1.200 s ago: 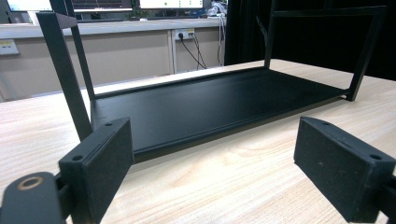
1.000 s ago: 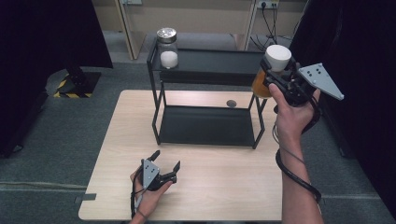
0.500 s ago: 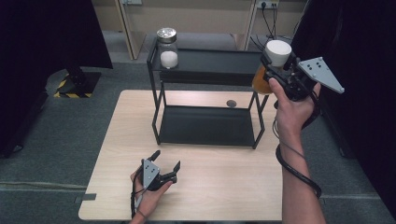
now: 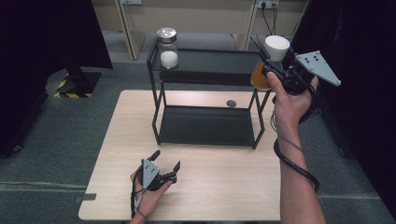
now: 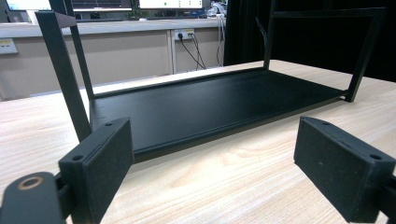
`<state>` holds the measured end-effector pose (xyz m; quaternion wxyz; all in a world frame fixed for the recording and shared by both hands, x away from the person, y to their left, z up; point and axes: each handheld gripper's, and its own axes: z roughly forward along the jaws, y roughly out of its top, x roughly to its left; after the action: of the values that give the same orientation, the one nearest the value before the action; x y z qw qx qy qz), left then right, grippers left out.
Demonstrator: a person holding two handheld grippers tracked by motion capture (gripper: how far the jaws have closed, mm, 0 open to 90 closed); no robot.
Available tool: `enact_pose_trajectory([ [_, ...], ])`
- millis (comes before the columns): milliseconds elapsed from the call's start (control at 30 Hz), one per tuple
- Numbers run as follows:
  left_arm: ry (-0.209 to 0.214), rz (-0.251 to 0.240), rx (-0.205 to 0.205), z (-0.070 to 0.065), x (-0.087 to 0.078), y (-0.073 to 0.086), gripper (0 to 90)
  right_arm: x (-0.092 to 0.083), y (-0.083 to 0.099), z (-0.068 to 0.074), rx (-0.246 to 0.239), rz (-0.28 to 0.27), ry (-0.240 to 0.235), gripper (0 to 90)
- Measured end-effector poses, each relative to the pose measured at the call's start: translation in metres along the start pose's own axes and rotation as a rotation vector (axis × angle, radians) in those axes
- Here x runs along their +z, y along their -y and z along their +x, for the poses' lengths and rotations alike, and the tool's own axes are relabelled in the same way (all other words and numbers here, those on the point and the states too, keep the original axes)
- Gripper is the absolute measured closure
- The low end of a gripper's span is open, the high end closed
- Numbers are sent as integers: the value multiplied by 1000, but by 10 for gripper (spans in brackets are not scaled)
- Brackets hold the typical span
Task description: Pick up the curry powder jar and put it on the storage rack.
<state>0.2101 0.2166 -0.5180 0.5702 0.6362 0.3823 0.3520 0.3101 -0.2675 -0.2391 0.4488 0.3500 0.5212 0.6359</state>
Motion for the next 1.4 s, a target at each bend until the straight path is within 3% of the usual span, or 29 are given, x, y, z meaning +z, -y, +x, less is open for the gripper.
enact_pose_trajectory([
  [667,2,0,-1,0,0,0,114,23,-3,1,6,16,18,338],
  [1400,5,1,1,1,0,0,114,66,-7,-4,36,60,66,338],
])
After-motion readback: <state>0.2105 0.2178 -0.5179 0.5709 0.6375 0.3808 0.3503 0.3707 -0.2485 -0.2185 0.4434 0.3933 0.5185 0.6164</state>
